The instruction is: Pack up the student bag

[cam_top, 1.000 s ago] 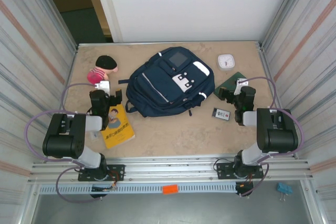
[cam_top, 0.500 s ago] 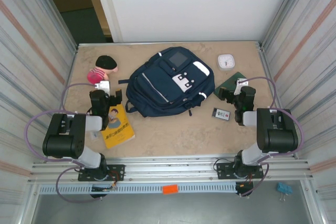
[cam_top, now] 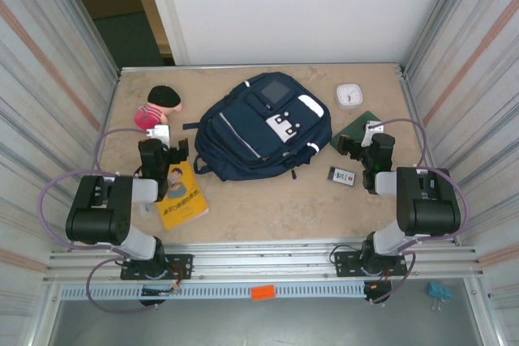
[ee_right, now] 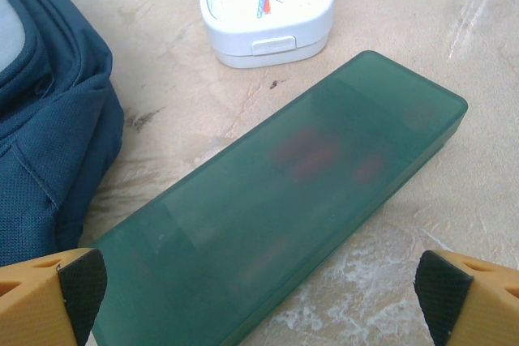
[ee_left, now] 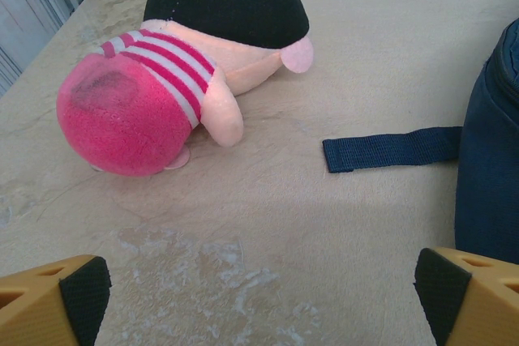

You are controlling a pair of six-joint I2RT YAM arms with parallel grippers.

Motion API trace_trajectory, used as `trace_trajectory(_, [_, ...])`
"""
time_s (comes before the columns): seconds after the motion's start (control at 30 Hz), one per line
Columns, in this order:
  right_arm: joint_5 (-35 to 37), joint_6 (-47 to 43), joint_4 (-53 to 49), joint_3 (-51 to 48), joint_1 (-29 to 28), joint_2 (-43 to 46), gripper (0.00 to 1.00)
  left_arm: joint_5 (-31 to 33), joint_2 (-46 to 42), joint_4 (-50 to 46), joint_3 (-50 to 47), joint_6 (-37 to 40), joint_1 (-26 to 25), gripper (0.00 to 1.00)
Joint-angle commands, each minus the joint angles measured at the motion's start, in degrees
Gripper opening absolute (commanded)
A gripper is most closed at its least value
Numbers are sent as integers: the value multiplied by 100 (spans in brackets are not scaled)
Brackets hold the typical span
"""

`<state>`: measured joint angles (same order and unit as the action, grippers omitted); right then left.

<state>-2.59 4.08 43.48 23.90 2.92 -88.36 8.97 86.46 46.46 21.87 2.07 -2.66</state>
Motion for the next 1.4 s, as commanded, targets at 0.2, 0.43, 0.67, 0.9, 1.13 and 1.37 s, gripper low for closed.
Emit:
trace_trajectory(0.2, [76,93,135,9,15,20,99,-18,-23,106,26,-50,10,99])
trace_trajectory(0.43, [4,266,-2465,1068,110,1046,99,225,-995,-1432,364,38,-201,98])
trace_trajectory(0.67, [-46,665,-6351,3639,186,2008,99,-950,-1765,-4672,2400,-399,-200,96])
trace_trajectory(0.9, [-1435,1221,-8657,4777,269,2100,99,-2523,-168,-7598,5584,-386,-196,83])
trace_trajectory(1.13, [-2005,3045,-8159,3437,-272,2658,99,-3160,1636,-8333,6954,-857,-216,71])
trace_trajectory(1.37, [-941,4630,-6985,2244,-2059,2812,95,-3124,3165,-8669,7785,-1094,-295,62])
